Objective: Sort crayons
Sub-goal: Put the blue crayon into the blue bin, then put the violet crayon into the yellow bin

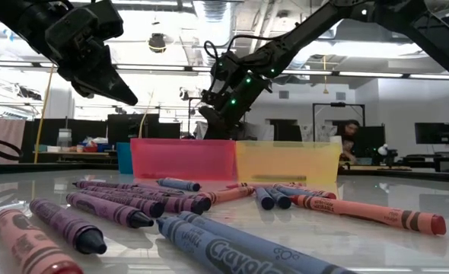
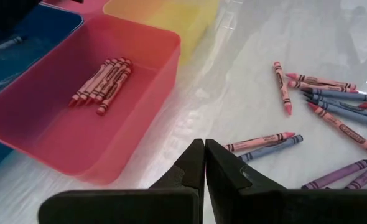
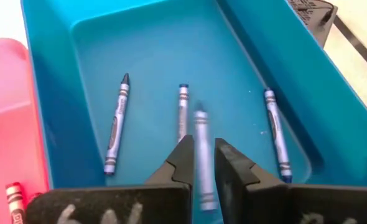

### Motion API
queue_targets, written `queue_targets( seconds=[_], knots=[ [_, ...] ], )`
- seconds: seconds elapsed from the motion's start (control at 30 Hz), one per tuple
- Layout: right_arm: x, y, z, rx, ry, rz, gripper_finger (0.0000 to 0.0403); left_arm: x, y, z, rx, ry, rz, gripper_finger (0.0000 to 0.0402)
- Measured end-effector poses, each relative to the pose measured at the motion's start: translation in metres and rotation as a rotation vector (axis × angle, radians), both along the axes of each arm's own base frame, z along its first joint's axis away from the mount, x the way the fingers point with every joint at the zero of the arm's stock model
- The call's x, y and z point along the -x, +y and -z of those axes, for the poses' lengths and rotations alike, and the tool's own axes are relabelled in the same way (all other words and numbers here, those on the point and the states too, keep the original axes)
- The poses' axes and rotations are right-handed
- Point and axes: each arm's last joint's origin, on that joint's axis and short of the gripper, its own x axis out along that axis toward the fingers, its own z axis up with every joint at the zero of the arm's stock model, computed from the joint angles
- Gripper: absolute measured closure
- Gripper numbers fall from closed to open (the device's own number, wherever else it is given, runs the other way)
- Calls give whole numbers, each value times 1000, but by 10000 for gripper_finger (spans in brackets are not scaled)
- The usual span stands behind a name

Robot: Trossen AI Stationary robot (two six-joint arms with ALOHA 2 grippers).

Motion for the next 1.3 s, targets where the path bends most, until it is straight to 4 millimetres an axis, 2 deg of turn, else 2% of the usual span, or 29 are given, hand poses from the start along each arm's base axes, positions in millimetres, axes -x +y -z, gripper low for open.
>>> queue_targets(
  seconds=[0.3, 0.37, 0.47, 0.63, 0.77, 0.87, 1.1, 1.3],
  knots=[
    [0, 1, 1, -3, 9, -3, 344, 0, 0, 0, 0, 1, 2, 401],
    [2, 2, -5, -4, -2, -15, 344, 0, 0, 0, 3, 3, 8, 401],
    [7, 9, -32, -1, -62, -57, 344, 0, 0, 0, 1, 6, 12, 401],
    [26, 33, -84, 4, -111, -113, 344, 0, 0, 0, -6, 5, 2, 401],
    [47, 64, -117, -15, -85, -159, 344, 0, 0, 0, -6, 5, 1, 401],
    [58, 94, -131, -42, -36, -222, 344, 0, 0, 0, -4, 0, 2, 401],
    [61, 172, -128, -95, 111, -416, 344, 0, 2, -2, 2, -58, -107, 401],
    [58, 235, -122, -99, 155, -577, 344, 0, 3, -2, -17, -52, -130, 401]
  ],
)
